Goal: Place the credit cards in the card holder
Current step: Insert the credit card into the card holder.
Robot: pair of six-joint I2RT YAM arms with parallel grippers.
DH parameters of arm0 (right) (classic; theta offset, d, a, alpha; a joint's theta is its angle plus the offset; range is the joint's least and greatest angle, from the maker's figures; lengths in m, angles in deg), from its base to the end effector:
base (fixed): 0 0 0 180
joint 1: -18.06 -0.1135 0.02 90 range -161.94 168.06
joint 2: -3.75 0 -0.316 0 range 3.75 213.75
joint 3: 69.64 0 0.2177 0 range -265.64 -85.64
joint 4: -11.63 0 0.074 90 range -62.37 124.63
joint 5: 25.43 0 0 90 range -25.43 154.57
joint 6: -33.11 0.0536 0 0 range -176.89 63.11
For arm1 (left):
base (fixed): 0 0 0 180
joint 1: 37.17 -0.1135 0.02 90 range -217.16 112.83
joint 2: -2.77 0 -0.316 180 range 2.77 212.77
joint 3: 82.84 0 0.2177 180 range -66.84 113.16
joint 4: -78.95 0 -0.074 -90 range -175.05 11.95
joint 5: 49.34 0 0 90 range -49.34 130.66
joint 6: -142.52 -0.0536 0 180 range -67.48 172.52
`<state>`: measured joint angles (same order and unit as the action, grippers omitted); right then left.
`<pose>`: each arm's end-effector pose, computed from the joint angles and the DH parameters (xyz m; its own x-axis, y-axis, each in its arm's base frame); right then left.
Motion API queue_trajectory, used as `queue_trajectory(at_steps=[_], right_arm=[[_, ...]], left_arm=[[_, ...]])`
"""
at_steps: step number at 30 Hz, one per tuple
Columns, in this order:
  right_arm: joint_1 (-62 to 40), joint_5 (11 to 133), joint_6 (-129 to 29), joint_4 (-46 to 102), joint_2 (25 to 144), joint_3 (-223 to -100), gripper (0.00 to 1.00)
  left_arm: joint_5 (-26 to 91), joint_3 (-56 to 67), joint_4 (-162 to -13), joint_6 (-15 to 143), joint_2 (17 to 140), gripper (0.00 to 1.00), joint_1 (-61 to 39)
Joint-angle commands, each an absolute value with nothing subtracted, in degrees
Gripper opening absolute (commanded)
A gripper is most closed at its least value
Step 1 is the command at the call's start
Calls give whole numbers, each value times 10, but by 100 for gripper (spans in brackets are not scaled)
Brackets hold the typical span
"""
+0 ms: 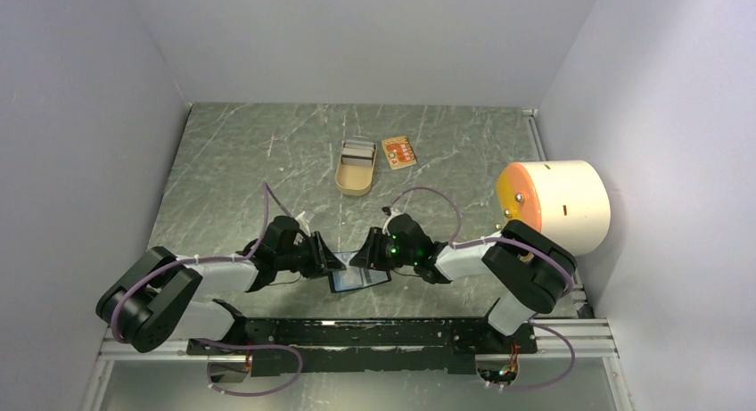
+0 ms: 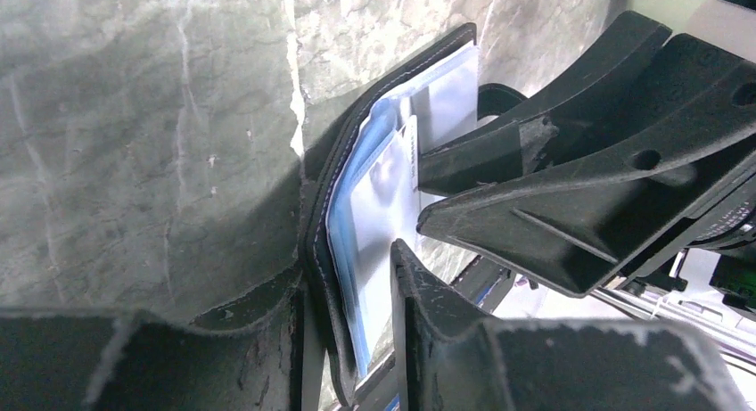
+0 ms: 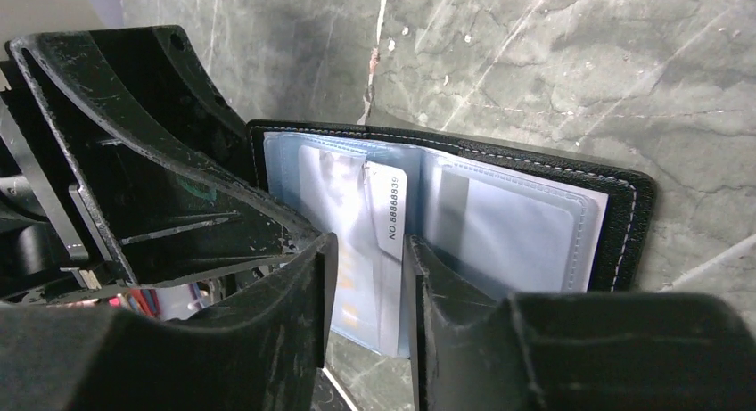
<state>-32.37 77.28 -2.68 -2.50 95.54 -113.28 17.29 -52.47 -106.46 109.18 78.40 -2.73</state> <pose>0.1691 0.2232 0.1965 -0.9126 0.1378 -0.3849 -0.2186 0.6310 0.7443 0.1442 -0.1246 0.1860 -0.9340 -0.2894 -0.2096 -0.0181 0.6242 -0.7811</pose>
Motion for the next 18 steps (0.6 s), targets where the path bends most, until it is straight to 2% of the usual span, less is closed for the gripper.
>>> queue_trajectory(at_steps=[1,6,16,18], right_arm=[[-328,786,-19,-45,961,-1133,35],[-328,803,-24,-64,983,-1137,31],[-329,801,-29,-48,966,-1127,36],[-328,803,-53,2,950,-1139,37]], left_arm=[[150,-527,-1103,1089,773,35,-29],[141,-522,-1108,1087,785,36,-29],[152,-511,-1071,1077,771,34,-29],[154,-512,-1057,1071,759,40,-29]])
